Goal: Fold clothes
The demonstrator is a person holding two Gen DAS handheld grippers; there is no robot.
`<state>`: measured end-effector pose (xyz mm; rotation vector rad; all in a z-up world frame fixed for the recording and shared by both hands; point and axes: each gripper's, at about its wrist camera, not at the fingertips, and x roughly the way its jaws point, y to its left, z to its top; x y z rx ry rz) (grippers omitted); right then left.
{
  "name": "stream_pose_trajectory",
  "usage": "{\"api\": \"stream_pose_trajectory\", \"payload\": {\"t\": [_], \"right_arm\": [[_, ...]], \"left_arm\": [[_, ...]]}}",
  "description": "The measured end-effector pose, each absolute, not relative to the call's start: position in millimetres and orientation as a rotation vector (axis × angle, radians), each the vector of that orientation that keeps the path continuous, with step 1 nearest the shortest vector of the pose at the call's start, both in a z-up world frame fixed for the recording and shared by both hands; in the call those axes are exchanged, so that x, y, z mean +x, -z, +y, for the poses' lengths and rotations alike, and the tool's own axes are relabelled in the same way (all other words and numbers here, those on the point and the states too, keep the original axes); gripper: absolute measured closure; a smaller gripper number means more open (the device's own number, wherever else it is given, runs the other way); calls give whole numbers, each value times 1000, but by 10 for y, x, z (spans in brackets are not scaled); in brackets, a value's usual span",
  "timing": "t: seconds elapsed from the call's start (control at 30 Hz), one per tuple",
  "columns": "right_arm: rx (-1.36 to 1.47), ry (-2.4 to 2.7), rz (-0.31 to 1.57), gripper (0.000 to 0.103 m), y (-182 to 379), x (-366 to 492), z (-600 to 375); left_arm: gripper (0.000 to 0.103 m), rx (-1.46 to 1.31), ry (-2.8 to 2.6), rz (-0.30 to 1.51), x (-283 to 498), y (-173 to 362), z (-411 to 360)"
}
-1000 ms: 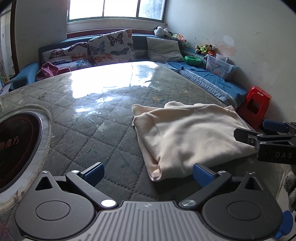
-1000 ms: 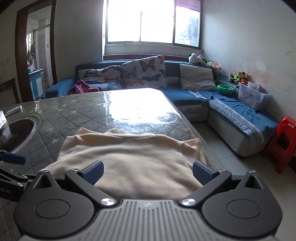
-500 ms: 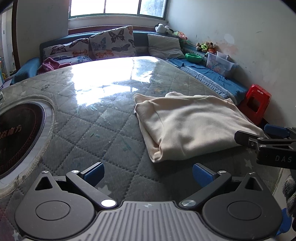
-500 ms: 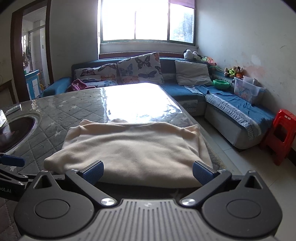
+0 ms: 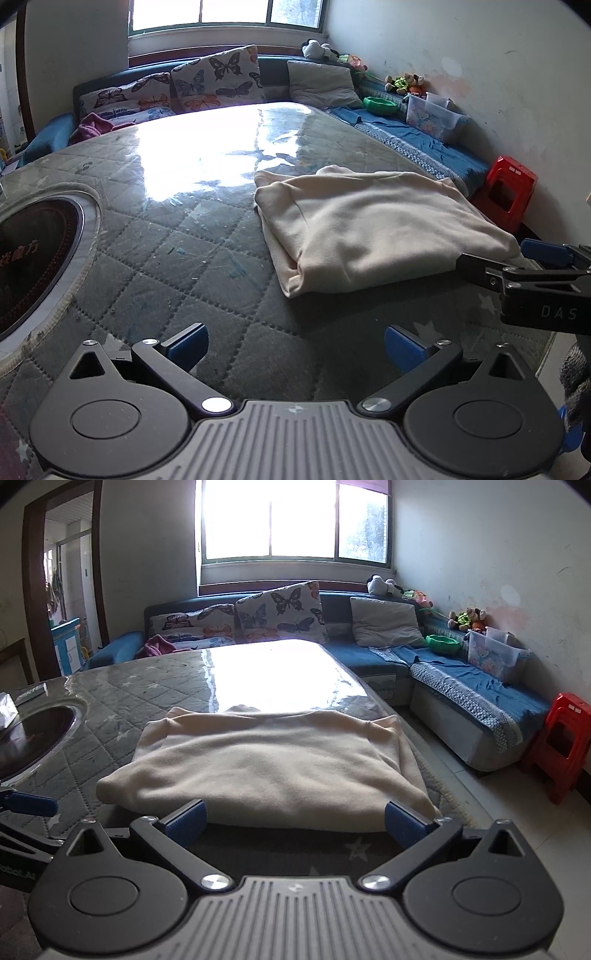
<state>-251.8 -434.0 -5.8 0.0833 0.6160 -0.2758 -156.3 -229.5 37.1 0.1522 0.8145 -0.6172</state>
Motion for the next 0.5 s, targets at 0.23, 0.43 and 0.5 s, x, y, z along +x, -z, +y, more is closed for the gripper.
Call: {"api": "stream_pose_trajectory", "payload": {"t": [0.23,0.43,0.5], "right_arm": [[90,272,620,0,55,-2571,-4301],[116,267,615,0,55,-2594,-4288],[112,262,616,0,61,-2599,-4268]], "left_arm": [[0,163,613,811,-1617,-362,-2311],[0,159,606,810,-1626,-368,-2307],[0,160,605,809,-1633,-370,-2306]]}}
